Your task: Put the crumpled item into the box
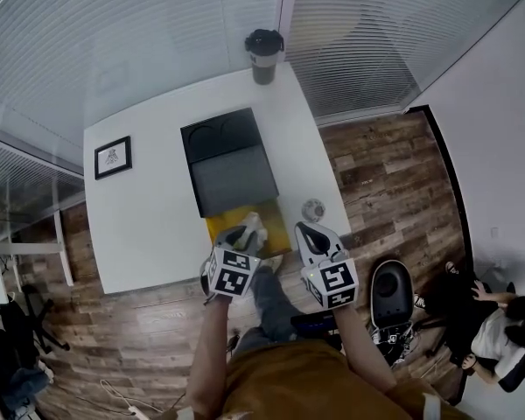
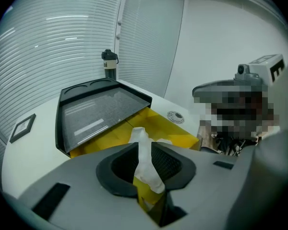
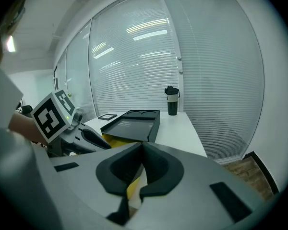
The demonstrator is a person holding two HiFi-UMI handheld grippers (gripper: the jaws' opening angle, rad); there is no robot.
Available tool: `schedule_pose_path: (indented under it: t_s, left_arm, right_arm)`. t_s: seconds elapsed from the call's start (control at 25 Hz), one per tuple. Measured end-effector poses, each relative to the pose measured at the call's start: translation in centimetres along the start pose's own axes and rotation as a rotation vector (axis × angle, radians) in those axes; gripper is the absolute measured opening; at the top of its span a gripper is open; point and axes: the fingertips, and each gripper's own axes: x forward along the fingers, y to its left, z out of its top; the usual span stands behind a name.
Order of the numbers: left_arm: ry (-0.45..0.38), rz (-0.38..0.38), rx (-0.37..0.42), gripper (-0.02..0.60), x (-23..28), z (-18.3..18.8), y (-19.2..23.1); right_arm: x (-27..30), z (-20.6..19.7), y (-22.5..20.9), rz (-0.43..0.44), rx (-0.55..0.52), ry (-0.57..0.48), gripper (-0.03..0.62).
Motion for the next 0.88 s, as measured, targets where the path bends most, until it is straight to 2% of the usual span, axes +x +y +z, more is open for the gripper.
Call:
schedule_pose_path:
  t_s: [0.16, 0.32, 0.56, 0.88]
  left_arm:
    - [-0.070, 0.017, -0.031, 0.095, -1.9, 1.1, 0.2]
    - [-0.160, 0.055, -0.083, 0.058, -4.3, 2.3, 0.6]
    - [-0.289, 0.118, -0.103, 0.026, -8.3, 3.2, 0.8]
    - [-0.460, 0.146, -0.146, 0.025, -14.2, 4.8, -0.2]
  right_arm:
    - [-0.6, 0.8, 0.7, -0.003, -0.018, -0.015, 0.012]
    - [-1.3, 2.0, 1.6, -0.010, -0.048, -0.040, 0.012]
    - [-3.2, 3.5, 2.4, -0.033, -0.081, -0.084, 0.011]
    - [-6.9, 5.6, 3.5, -0.075, -0.095, -0.163, 0.012]
